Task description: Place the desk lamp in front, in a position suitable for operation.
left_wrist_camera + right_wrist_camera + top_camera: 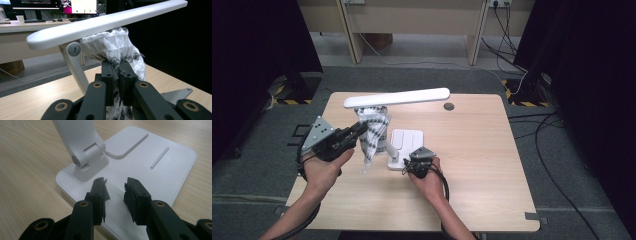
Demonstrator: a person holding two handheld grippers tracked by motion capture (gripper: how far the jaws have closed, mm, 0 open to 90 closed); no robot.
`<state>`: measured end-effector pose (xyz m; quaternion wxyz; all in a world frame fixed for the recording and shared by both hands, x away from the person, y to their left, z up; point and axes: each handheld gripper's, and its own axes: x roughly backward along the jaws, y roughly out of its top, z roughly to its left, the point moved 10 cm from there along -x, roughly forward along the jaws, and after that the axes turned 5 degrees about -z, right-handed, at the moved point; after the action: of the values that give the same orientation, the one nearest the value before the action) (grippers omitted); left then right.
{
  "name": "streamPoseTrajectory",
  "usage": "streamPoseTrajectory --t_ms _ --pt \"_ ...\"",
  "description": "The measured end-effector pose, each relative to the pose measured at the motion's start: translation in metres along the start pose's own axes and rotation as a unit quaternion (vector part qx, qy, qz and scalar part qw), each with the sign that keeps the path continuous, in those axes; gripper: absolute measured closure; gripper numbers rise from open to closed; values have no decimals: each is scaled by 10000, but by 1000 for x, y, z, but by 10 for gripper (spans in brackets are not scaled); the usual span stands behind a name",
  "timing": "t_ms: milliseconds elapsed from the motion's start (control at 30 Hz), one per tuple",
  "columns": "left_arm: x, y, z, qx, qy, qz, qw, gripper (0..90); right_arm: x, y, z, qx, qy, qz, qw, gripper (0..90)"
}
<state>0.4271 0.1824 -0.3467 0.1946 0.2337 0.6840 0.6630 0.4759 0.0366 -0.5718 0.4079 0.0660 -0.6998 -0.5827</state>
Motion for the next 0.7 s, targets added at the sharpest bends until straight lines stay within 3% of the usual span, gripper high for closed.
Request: streamPoseTrajectory --t_ms 467,700 --pt "36 -29 0 133 -34 133 9998 839 0 0 0 -11 -9 5 10000 686" --pt "53 -42 22 223 249 237 9992 840 0 0 0 -6 -9 -6 10000 687"
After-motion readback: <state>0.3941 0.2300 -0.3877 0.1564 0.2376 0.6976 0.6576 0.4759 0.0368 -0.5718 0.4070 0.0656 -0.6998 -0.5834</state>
